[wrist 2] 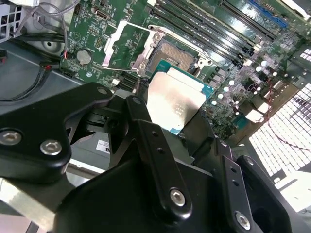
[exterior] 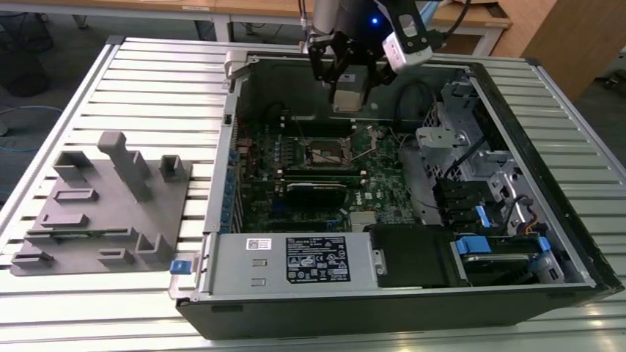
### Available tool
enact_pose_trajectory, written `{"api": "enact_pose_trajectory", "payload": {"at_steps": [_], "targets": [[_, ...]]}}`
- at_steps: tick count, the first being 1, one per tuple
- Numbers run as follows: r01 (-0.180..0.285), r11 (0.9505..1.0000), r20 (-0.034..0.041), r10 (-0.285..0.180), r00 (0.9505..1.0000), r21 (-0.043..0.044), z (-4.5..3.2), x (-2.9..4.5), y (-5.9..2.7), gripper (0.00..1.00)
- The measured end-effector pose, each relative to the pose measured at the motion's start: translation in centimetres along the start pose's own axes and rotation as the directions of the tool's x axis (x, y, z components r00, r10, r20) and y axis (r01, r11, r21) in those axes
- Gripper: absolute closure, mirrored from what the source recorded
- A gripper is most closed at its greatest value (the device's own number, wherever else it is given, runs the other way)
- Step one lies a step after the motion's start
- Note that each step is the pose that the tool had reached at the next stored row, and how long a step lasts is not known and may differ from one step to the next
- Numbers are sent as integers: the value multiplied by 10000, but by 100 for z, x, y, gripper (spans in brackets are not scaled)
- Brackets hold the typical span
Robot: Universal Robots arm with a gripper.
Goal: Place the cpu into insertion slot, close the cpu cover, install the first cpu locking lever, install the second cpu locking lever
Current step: 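Place the cpu into insertion slot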
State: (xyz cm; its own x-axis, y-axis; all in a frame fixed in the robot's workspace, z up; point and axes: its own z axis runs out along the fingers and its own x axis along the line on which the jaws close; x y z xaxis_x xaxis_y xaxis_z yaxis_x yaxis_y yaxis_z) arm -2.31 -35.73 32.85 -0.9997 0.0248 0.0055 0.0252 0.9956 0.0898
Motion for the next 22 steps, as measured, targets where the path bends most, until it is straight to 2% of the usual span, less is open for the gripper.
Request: {"api": "enact_pose_trajectory", "payload": {"at_steps": [6,14,22], "targets": [[23,10000,131,-22,9999,-46,52,40,-7,46],[62,10000,242,-61,9997,-61,112,117,-16,46],[111,9999,296,-109,9995,-58,219,145,-30,46]]}}
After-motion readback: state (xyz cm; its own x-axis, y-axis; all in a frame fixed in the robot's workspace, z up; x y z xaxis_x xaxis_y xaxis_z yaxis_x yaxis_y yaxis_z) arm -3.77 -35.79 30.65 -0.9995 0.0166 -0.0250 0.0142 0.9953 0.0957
